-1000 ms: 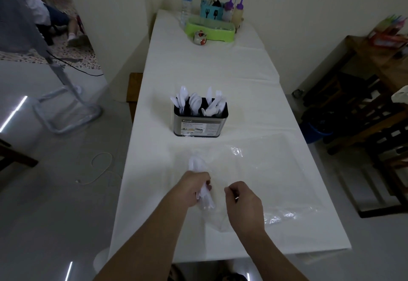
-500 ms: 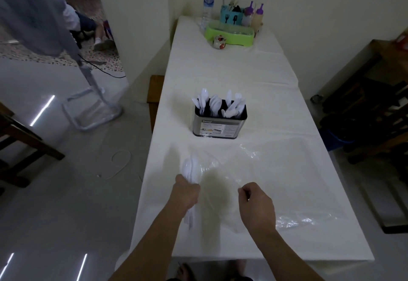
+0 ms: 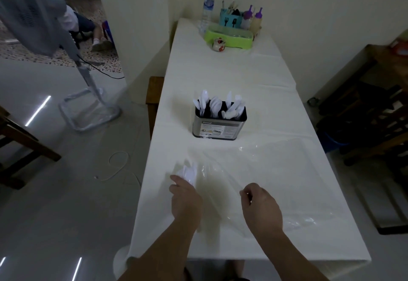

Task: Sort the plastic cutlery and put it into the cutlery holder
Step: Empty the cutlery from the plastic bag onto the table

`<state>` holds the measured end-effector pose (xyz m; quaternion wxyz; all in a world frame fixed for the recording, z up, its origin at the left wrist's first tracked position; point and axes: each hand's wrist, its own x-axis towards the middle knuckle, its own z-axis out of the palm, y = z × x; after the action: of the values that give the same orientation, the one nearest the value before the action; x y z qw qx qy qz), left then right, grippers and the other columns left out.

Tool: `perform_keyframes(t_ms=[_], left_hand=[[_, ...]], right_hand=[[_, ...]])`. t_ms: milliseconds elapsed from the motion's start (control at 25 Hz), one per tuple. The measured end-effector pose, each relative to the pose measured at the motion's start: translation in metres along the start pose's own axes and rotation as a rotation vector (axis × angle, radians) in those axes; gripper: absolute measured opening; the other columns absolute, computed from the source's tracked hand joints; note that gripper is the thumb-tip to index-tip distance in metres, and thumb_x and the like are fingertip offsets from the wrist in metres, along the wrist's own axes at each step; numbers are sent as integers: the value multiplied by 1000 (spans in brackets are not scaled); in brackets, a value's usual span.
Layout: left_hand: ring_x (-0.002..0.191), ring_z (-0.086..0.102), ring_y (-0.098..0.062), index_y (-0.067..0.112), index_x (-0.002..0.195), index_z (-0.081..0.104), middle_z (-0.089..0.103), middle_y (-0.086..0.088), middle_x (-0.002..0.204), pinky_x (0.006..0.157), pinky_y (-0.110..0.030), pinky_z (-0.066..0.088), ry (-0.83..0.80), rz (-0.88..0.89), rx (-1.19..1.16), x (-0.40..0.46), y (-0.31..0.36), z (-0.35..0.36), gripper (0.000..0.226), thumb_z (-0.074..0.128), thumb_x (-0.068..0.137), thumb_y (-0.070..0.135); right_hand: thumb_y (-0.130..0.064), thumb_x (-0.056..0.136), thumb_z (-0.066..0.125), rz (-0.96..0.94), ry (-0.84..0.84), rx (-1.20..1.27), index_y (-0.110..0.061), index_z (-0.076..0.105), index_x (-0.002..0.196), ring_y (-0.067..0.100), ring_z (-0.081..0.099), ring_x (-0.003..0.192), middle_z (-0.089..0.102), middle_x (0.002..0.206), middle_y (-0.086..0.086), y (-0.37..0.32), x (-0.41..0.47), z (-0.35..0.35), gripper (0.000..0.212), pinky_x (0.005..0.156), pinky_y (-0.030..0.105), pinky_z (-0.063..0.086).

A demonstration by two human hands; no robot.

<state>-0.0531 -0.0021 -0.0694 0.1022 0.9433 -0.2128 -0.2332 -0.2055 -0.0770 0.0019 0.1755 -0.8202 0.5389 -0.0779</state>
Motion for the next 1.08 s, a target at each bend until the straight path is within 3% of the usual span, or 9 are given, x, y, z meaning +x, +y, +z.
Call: perform_keyframes(t_ms=[280,440,640,880,1080], left_hand=[[108,61,-24,-3,152,8,55,-12,127,83,-35,54,24,-64,95,-7,10,-12,80,48,96,37],[117,56,-26,-2,151,6,46,-15,135,87,-37,52,-27,-112,49,-10,12,-12,92,55,92,49],[122,52,-30,-2,151,6,42,-18,140,90,-43,50,-48,-145,10,-10,12,-14,100,55,87,58],[132,42,-36,-1,152,5,34,-20,149,100,-52,43,-76,-187,-89,-4,13,-20,89,48,92,49],[125,47,-33,1,146,27,45,-17,141,99,-48,44,9,-158,64,-3,21,-28,75,47,89,46]], right_hand=[[-47,99,43,-82,-173,-73,-27,62,104,14,63,81,59,101,-6,-7,-18,20,29,67,25,50],[-47,101,37,-63,-220,-53,-24,64,100,16,56,73,57,95,-4,-8,-21,25,36,68,28,48],[-43,101,38,106,-220,73,-24,53,84,15,56,74,58,85,-3,14,-22,22,29,71,32,50],[-40,97,48,421,-218,185,-23,53,92,27,63,91,67,92,2,41,-27,18,19,71,31,41],[-39,93,52,654,-194,250,-14,54,92,34,63,100,65,92,9,74,-28,11,25,76,34,42]])
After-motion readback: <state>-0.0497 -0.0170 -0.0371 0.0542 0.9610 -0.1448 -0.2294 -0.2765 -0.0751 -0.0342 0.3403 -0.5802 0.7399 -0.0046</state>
